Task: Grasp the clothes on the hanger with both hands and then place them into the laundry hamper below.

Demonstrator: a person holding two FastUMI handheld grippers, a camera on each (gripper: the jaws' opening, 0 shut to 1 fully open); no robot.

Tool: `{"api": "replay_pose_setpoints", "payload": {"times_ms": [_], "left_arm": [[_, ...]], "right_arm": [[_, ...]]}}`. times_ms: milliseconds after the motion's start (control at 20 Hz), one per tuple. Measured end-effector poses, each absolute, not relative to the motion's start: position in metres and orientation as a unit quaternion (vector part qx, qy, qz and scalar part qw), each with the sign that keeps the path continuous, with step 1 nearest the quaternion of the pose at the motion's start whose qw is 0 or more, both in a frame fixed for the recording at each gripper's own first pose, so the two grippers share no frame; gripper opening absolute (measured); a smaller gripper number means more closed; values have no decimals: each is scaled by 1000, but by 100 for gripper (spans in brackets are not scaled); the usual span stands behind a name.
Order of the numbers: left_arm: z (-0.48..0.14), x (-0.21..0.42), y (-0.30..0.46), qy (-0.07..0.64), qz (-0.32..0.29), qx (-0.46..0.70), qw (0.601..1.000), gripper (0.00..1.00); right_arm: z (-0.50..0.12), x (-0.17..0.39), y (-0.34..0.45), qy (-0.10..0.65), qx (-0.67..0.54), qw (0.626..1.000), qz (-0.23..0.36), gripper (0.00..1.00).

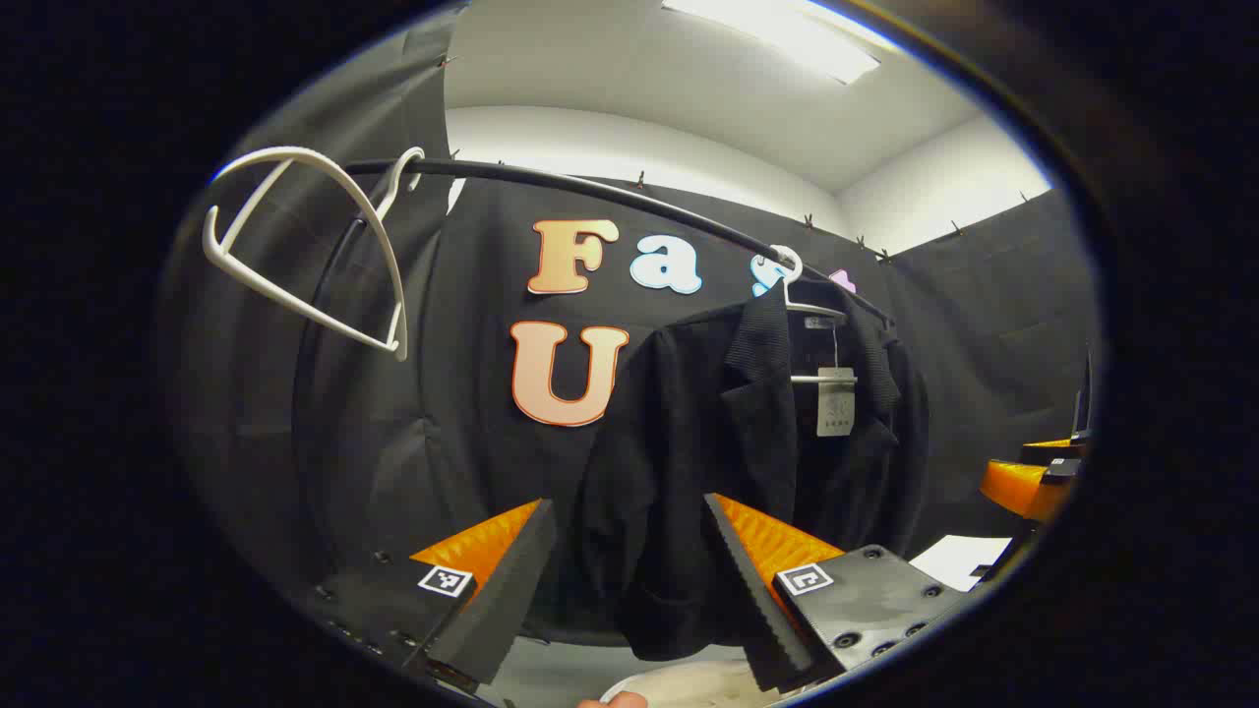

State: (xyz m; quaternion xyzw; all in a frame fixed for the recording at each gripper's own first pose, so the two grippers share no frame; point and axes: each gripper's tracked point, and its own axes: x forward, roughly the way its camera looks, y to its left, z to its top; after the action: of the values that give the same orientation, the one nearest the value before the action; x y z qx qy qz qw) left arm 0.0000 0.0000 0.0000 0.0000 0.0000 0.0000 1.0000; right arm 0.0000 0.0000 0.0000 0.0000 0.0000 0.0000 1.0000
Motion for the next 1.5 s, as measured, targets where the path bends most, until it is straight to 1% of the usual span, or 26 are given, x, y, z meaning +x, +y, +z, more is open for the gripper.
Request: {"api": "replay_pose_setpoints", "payload": {"times_ms": [50,400,800,1250,1300,1350,1500], "left_arm": [[1,-1,-1,-2,1,2,1000,96],[6,-5,-1,-8,0,0,1000,96],[5,-2,9,-12,1,-3,1000,96],[-4,-12,17,3,-24,-5,1000,96],[-3,-13,20,2,-24,-4,1000,100],[-2,-14,23,1,-24,-4,1000,96],[-5,-17,31,8,-25,-3,1000,96]], "right_arm": [[2,-1,1,-2,1,1000,2,93],[4,-6,12,-5,4,1000,12,93],[9,1,29,-12,8,1000,19,93],[-15,5,62,15,23,1000,4,93],[-16,7,65,17,27,999,1,93],[-17,11,68,18,33,999,-1,93],[-15,42,79,9,34,999,-7,93]]}}
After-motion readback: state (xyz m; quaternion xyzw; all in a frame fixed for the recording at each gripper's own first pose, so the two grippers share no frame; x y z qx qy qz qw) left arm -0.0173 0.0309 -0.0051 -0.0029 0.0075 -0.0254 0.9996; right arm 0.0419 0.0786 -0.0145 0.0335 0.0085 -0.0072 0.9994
